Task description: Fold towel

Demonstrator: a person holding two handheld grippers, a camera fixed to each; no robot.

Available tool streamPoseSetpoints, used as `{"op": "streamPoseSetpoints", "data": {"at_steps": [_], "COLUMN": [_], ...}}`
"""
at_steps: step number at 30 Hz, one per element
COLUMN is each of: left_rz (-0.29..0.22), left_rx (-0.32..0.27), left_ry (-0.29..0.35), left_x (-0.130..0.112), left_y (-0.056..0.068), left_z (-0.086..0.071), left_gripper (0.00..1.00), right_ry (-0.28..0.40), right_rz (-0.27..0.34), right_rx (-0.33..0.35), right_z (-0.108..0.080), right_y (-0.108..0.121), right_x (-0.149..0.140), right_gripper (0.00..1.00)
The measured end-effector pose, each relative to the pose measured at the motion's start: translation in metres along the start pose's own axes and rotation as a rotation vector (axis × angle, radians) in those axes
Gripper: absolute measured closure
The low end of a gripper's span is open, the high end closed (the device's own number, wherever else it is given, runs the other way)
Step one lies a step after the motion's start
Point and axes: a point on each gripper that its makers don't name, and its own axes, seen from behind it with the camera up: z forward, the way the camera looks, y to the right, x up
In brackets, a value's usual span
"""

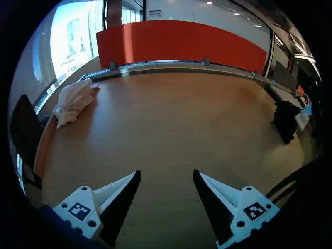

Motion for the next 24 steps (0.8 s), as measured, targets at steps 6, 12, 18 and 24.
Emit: {"op": "streamPoseSetpoints", "data": {"at_steps": [6, 12, 18, 24], "left_rz": [0.004, 0.011, 0.009, 0.012], "left_rx": [0.004, 0.01, 0.013, 0.018], "left_ry": [0.0, -0.002, -0.005, -0.007], "left_x": [0.0, -0.002, -0.004, -0.006], "left_y": [-0.002, -0.003, -0.004, -0.005], "left_z": [-0.002, -0.003, -0.005, -0.006], "left_gripper": [0.07, 0.07, 0.07, 0.07], "right_ry": [-0.049, -0.087, -0.115, -0.119], "right_rz": [0.039, 0.063, 0.086, 0.106], "right_rx": [-0.008, -0.018, -0.034, -0.044], "right_z": [0.01, 0.018, 0.026, 0.03], "right_y": [0.005, 0.01, 0.016, 0.018], "right_x": [-0.027, -0.045, -0.056, -0.056], "right_gripper": [0.95, 0.95, 0.95, 0.95]}}
